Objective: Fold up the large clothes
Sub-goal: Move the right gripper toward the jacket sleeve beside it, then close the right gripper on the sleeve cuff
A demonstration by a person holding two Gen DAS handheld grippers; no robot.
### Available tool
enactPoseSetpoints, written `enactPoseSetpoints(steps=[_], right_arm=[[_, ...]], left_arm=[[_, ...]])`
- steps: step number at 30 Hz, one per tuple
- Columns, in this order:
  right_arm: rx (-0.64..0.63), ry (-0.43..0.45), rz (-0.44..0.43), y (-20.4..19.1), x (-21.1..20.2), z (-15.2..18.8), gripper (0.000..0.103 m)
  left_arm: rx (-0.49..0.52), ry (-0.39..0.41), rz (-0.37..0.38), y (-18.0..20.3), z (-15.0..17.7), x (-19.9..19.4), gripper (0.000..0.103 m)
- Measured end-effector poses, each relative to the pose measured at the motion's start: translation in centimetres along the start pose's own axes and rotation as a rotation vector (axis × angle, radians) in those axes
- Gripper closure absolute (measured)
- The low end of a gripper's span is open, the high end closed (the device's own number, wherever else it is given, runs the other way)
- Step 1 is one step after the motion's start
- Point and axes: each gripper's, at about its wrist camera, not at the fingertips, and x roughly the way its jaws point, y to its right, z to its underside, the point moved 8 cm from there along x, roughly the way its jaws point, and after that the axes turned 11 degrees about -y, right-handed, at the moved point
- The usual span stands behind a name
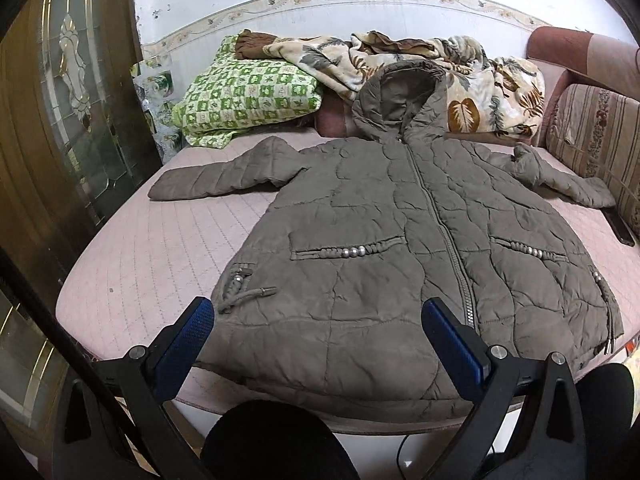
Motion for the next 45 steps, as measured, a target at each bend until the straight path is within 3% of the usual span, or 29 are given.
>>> enactPoseSetpoints(steps=[32, 38, 45], right_arm=[[0.070, -0.055, -0.030, 1.8, 1.1, 0.2, 0.000], [0.259, -0.010, -0.023, 9.7, -0.5, -1.2, 0.000], [0.494, 0.007, 0.090, 22.4, -1.8, -2.6, 0.000]], left_arm=[[0.022, -0.009, 0.002, -0.3, 0.3, 0.6, 0.000], [0.018, 0.059, -0.024, -1.7, -2.5, -1.5, 0.000], [-0.017, 0.133, -0.013, -2.3, -8.8, -2.4, 0.000]])
